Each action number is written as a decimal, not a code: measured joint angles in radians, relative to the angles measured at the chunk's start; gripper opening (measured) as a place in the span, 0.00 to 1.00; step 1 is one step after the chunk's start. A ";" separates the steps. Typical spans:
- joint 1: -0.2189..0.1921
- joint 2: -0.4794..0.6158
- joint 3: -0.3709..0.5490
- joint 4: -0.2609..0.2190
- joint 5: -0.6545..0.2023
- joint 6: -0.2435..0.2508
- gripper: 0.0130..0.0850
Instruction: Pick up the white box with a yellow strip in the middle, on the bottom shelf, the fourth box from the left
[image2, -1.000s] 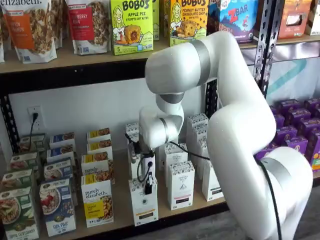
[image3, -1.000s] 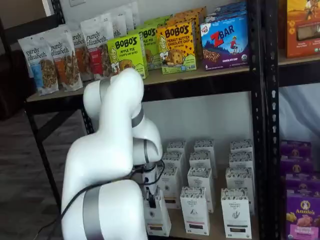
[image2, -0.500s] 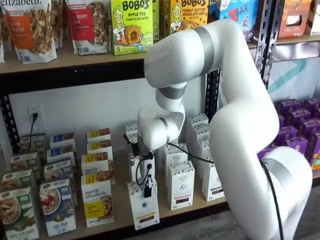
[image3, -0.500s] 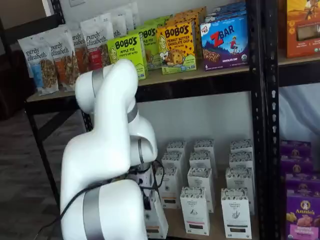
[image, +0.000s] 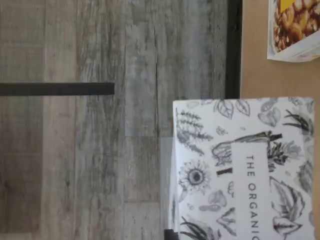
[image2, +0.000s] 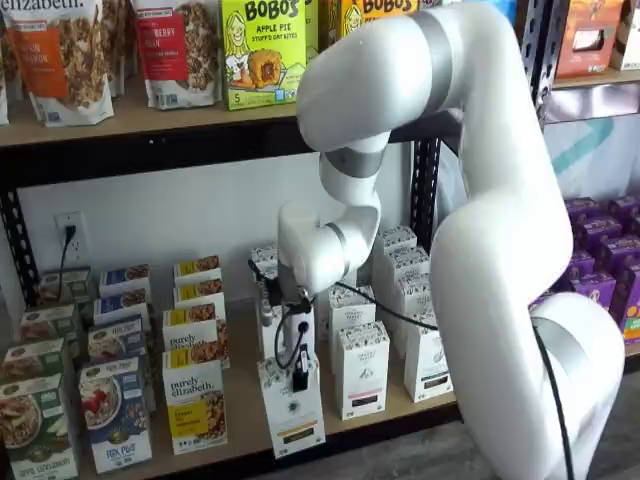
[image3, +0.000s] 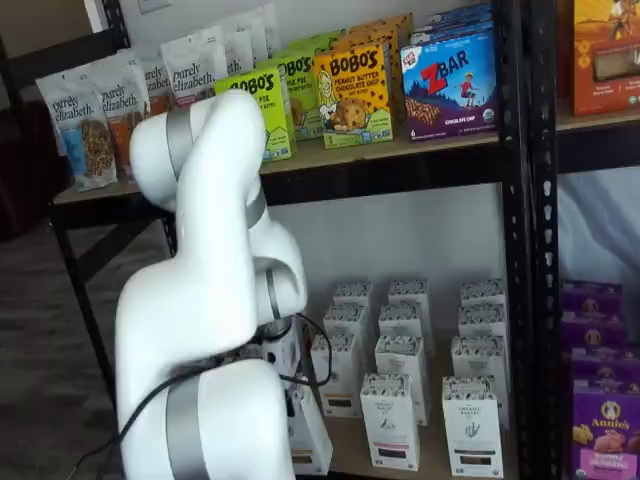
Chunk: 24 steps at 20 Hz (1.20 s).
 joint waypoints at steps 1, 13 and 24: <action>0.001 -0.016 0.016 -0.011 -0.001 0.011 0.50; -0.008 -0.276 0.220 -0.050 0.046 0.038 0.50; 0.008 -0.450 0.330 -0.025 0.104 0.032 0.50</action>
